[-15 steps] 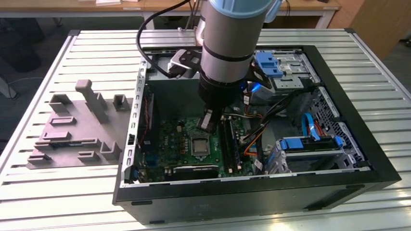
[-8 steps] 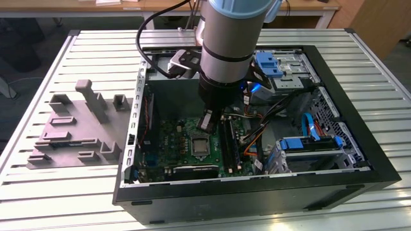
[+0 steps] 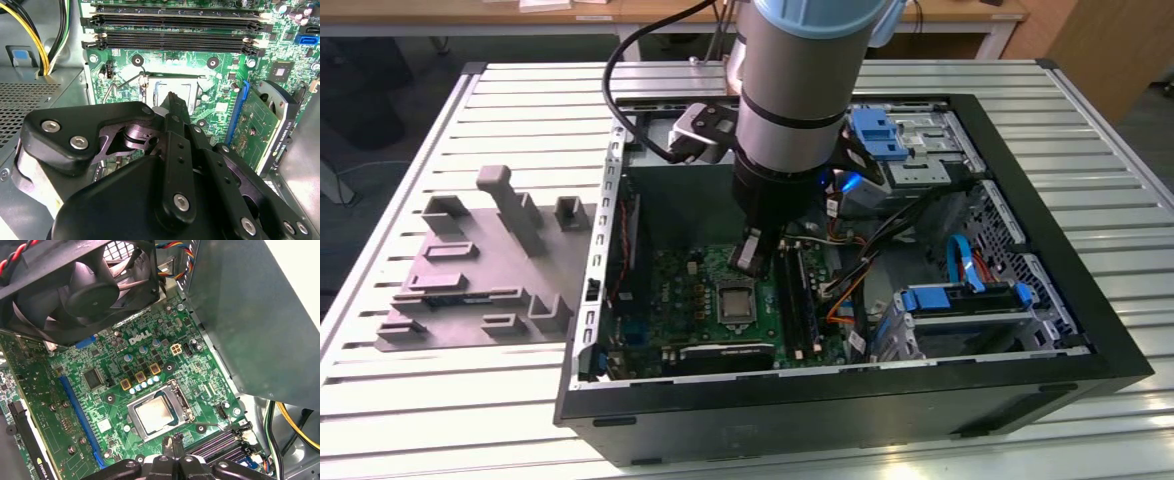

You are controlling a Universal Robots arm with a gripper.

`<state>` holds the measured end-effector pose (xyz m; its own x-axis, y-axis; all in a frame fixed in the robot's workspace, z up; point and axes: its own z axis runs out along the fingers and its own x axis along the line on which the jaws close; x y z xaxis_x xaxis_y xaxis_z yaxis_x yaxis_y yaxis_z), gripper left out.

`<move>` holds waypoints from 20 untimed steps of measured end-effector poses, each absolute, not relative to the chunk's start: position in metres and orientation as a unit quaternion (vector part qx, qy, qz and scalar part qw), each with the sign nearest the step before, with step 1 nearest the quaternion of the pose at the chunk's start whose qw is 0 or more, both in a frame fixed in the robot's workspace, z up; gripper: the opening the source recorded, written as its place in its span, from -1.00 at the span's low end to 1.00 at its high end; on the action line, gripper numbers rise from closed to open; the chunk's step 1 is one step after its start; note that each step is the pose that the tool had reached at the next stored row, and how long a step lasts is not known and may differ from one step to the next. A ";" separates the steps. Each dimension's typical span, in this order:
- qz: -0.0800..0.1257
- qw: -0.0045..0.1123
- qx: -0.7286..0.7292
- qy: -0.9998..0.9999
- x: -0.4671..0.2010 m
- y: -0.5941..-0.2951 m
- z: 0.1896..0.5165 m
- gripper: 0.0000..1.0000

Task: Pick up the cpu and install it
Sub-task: 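Install the first cpu locking lever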

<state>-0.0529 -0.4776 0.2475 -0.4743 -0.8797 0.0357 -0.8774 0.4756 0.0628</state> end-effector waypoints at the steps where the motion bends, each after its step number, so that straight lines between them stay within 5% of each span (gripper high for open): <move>1: -0.018 0.031 0.512 -0.858 -0.053 -0.478 0.247 -0.79; 6: -0.018 0.031 0.512 -0.858 -0.053 -0.478 0.247 -0.65; 20: -0.018 0.031 0.512 -0.858 -0.053 -0.478 0.247 -0.77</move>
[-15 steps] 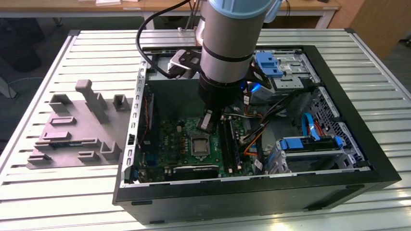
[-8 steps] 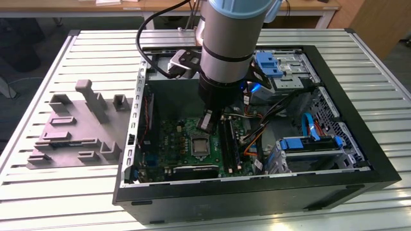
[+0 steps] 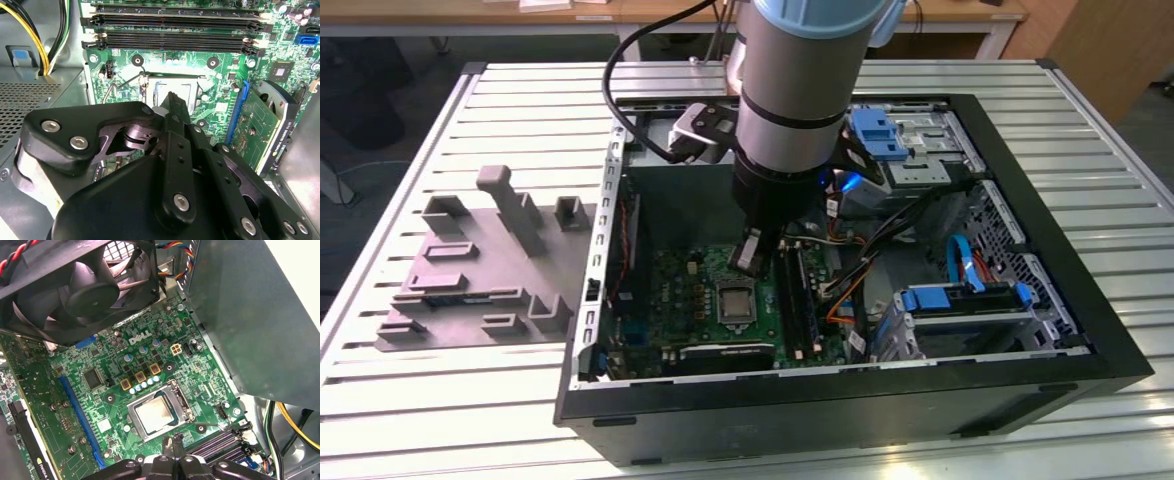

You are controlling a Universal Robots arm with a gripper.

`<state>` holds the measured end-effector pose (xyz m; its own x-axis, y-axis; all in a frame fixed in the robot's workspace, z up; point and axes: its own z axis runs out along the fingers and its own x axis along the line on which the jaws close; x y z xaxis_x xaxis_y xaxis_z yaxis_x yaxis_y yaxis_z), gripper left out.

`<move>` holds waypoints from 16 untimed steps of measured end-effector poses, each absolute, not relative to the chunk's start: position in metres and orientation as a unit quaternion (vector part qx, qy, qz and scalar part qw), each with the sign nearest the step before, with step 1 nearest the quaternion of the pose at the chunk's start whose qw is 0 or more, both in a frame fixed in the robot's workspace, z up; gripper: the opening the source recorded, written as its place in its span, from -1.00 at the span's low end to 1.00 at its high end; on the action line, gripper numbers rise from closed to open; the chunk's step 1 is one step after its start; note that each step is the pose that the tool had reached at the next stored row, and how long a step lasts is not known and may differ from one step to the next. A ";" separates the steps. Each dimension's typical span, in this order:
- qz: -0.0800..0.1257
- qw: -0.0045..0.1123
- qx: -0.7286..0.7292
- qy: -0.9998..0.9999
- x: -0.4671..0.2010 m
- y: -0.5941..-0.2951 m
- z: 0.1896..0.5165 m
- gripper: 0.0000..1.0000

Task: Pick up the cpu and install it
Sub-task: 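Install the first cpu locking lever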

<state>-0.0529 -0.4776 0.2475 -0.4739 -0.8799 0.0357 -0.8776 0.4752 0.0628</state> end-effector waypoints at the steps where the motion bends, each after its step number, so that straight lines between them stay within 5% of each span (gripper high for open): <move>1: -0.018 0.031 0.512 -0.858 -0.053 -0.478 0.247 -0.77; 2: -0.018 0.031 0.512 -0.858 -0.053 -0.478 0.248 -0.65; 8: -0.018 0.031 0.512 -0.858 -0.053 -0.478 0.247 -0.80; 16: -0.018 0.031 0.512 -0.858 -0.053 -0.478 0.247 -0.65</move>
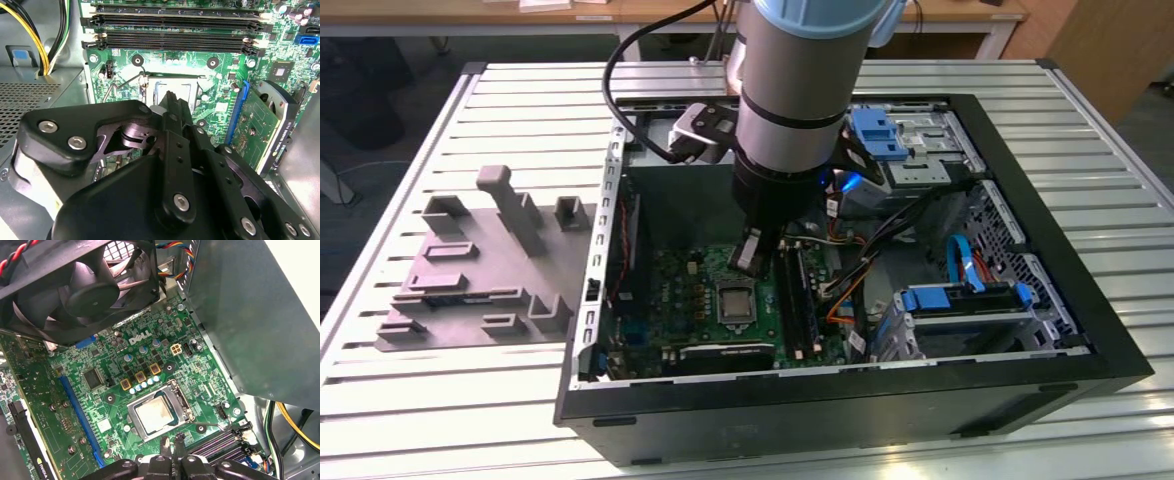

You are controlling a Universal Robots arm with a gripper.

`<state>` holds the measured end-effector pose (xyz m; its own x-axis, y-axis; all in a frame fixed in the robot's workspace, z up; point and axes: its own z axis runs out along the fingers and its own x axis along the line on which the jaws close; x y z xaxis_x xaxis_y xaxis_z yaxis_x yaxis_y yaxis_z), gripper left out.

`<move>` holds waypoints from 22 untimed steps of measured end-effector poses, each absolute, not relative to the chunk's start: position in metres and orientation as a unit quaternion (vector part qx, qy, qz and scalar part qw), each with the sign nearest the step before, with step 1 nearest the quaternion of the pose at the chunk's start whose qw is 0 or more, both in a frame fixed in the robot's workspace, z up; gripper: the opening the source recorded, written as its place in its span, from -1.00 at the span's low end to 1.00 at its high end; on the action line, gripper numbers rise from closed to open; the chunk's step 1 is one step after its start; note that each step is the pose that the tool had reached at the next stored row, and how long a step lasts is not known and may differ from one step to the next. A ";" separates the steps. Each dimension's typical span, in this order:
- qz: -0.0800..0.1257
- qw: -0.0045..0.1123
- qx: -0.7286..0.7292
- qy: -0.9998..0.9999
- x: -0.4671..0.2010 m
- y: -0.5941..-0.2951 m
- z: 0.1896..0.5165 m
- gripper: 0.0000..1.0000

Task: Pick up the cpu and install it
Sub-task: 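Install the first cpu locking lever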

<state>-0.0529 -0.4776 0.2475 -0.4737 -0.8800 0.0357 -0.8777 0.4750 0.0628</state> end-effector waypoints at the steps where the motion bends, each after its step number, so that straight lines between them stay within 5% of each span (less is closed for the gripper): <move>1: -0.018 0.031 0.512 -0.858 -0.053 -0.478 0.247 -0.65; 5: -0.018 0.031 0.512 -0.858 -0.053 -0.478 0.247 -0.80; 11: -0.018 0.031 0.512 -0.858 -0.053 -0.478 0.247 -0.65; 22: -0.018 0.031 0.512 -0.858 -0.053 -0.478 0.247 -0.79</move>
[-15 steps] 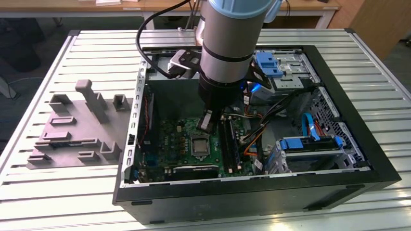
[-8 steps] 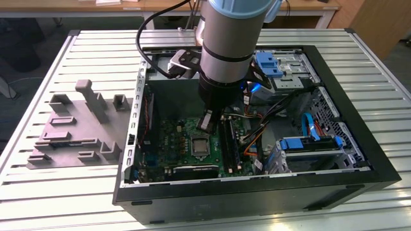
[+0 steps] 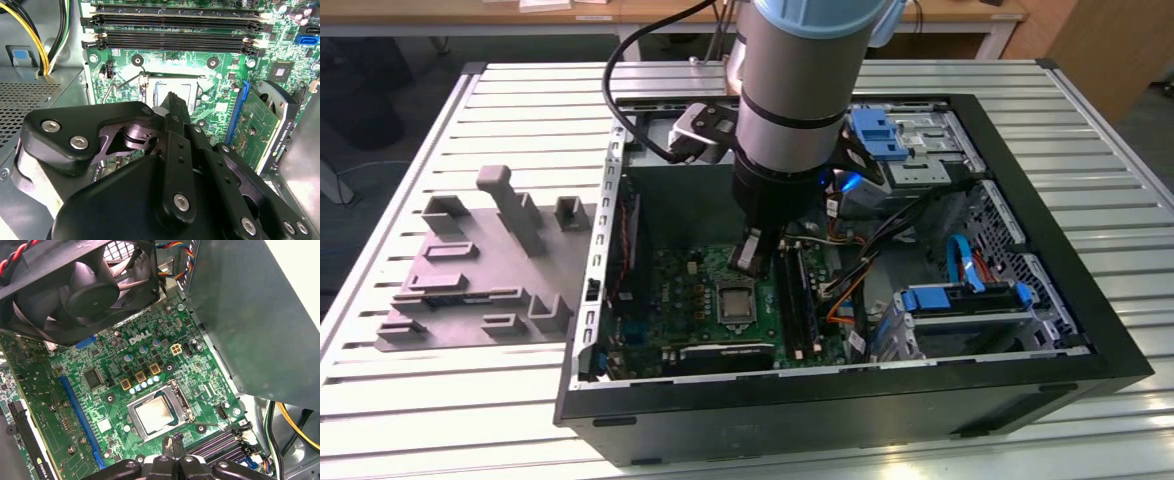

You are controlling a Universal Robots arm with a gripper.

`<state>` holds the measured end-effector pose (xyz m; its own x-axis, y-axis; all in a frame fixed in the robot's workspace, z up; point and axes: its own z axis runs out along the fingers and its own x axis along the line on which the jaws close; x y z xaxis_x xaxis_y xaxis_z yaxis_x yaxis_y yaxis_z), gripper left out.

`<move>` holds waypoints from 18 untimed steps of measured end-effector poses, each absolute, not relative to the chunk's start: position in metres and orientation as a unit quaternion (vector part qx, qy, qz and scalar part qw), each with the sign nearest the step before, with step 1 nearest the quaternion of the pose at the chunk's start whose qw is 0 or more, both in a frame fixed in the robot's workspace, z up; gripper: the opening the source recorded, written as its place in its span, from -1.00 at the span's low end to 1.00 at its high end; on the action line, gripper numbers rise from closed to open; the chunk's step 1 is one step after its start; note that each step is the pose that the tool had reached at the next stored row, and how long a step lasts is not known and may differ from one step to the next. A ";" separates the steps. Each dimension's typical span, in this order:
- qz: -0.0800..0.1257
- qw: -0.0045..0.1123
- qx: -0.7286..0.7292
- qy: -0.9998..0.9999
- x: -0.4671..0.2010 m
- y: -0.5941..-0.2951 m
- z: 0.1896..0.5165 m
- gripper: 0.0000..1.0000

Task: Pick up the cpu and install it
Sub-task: 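Install the first cpu locking lever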

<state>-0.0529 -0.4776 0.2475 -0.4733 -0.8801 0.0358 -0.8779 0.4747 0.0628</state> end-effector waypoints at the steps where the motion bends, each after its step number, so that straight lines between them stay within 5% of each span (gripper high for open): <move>1: -0.018 0.031 0.512 -0.858 -0.053 -0.478 0.248 -0.79; 11: -0.017 0.030 0.512 -0.858 -0.053 -0.478 0.247 -0.79; 14: -0.006 0.012 0.513 -0.859 -0.055 -0.478 0.247 -0.79; 18: -0.004 0.008 0.513 -0.859 -0.055 -0.478 0.247 -0.79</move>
<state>-0.0552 -0.4776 0.2473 -0.4744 -0.8803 0.0095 -0.8802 0.4745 0.0143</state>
